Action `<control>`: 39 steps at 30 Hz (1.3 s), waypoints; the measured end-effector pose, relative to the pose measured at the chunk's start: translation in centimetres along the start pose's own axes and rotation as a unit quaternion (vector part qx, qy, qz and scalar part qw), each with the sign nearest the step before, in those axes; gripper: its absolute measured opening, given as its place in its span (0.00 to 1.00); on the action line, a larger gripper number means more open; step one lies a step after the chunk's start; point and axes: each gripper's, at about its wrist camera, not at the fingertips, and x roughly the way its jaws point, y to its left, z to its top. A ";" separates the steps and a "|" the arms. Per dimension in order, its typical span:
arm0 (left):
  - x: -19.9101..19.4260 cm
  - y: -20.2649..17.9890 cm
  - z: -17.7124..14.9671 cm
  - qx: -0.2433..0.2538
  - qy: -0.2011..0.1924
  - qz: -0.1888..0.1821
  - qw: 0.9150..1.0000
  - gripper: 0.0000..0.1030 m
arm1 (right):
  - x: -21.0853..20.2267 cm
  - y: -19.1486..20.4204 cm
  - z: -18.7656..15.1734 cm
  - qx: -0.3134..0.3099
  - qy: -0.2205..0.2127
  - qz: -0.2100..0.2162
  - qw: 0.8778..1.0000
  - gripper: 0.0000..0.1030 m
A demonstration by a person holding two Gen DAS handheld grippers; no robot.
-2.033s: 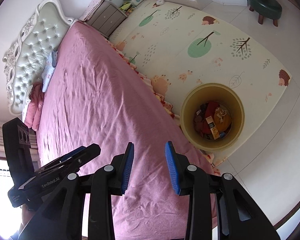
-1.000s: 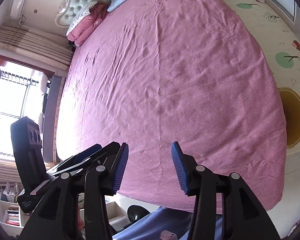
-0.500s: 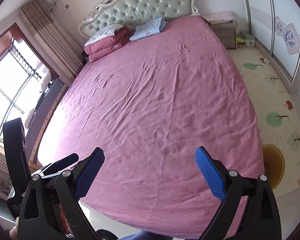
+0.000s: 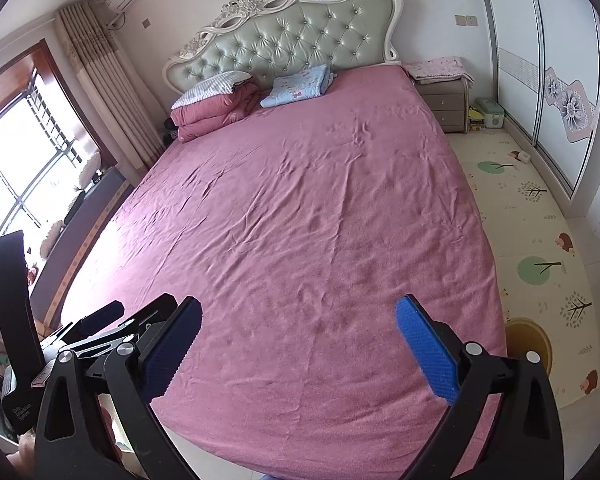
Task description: Collect trash
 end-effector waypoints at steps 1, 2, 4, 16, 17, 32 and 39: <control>0.1 0.0 0.0 0.000 0.003 -0.003 1.000 0.96 | -0.1 -0.1 0.0 0.001 0.000 -0.001 1.000 0.91; 0.2 0.0 0.0 0.002 0.007 -0.006 1.000 0.96 | 0.0 -0.2 0.0 0.003 0.001 0.000 1.000 0.91; 0.2 -0.2 -0.1 0.005 0.013 -0.009 1.000 0.96 | 0.0 -0.3 0.0 0.004 0.004 -0.001 1.000 0.91; -0.6 -0.5 0.0 0.005 -0.006 -0.003 1.000 0.96 | 0.2 -0.3 0.0 0.000 0.008 -0.001 1.000 0.91; -0.5 -0.5 0.0 0.005 -0.005 -0.001 1.000 0.96 | 0.2 -0.3 0.0 0.000 0.008 -0.001 1.000 0.91; -0.1 -0.9 0.0 0.007 0.005 -0.003 1.000 0.96 | 0.0 -0.6 0.1 -0.006 0.016 0.009 1.000 0.91; 0.2 -0.7 -0.1 0.003 0.011 -0.004 1.000 0.96 | 0.1 -0.7 0.1 -0.006 0.016 0.009 1.000 0.91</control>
